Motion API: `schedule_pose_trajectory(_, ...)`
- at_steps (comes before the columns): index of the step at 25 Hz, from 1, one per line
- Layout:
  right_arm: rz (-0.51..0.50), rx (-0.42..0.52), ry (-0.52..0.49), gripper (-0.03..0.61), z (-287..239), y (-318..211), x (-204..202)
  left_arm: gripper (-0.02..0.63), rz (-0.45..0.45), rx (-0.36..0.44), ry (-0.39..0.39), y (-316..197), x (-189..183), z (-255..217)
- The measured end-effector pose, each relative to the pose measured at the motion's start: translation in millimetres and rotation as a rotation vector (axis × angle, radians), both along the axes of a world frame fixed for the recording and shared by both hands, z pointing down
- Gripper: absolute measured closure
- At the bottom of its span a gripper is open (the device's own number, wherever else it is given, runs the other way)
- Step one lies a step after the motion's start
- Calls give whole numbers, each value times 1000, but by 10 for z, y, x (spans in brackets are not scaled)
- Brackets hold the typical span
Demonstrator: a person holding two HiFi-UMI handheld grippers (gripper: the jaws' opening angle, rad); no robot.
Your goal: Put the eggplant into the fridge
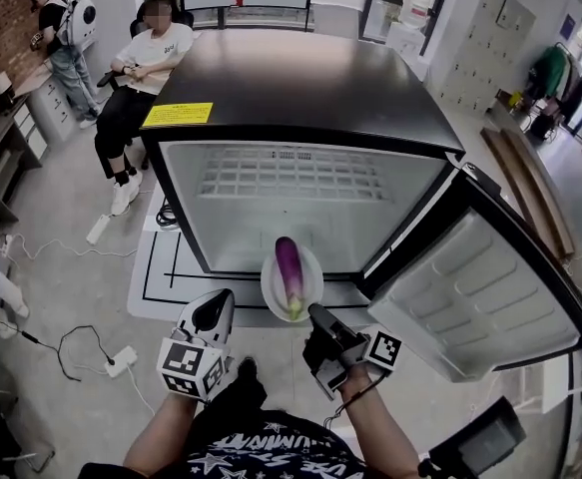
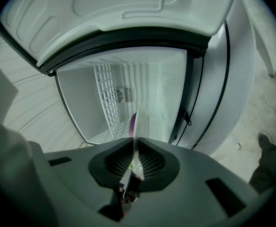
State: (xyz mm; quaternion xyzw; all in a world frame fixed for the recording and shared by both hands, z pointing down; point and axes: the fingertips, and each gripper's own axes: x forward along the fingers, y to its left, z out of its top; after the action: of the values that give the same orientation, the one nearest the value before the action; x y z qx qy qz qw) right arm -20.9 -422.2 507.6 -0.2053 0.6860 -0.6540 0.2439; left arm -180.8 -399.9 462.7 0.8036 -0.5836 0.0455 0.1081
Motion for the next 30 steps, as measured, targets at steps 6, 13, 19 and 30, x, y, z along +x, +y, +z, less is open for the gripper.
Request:
schedule_pose_trajectory(6,31,-20,0,555,97,-319,-123,604,82,7,-13,-373,53,63)
schedule_pose_trajectory(13,68,-38,20,554,171,-661,-210,604,130,6,-39,-737,70,108)
schedule_pose_trajectory(19,80,-44,27,554,189,-871,-303,604,176,2,-21,-939,136,131)
schedule_pose_trajectory(30,138,-87,95,554,451,-1193,-392,604,216,-11,15,-1238,125,193)
